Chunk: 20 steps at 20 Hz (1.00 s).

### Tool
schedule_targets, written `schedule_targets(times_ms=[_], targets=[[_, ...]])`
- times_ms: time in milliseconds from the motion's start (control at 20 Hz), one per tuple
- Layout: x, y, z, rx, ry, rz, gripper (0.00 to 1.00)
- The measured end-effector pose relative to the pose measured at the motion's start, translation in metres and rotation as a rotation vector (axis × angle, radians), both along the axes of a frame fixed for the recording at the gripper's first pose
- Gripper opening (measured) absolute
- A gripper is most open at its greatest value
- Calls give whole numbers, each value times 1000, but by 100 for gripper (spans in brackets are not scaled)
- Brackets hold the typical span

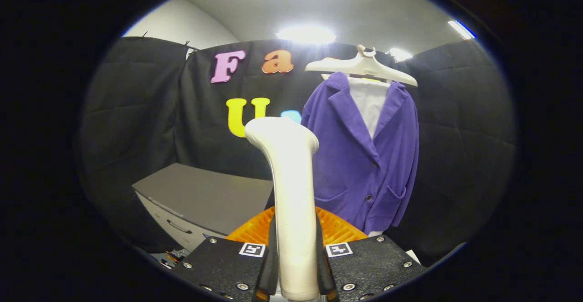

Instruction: Iron the clothes twice with a garment steamer, once on the left side and once on the right side.

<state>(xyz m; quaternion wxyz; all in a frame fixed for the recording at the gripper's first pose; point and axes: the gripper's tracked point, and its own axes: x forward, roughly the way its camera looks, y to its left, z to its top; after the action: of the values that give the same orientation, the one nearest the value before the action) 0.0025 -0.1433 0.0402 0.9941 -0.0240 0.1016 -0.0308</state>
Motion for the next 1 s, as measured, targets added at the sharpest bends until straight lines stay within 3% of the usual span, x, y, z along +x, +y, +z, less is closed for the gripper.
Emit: schedule_targets(times_ms=[500, 1000], targets=[[46, -67, 29, -22, -80, -179, 34], [104, -90, 42, -84, -117, -243, 33]])
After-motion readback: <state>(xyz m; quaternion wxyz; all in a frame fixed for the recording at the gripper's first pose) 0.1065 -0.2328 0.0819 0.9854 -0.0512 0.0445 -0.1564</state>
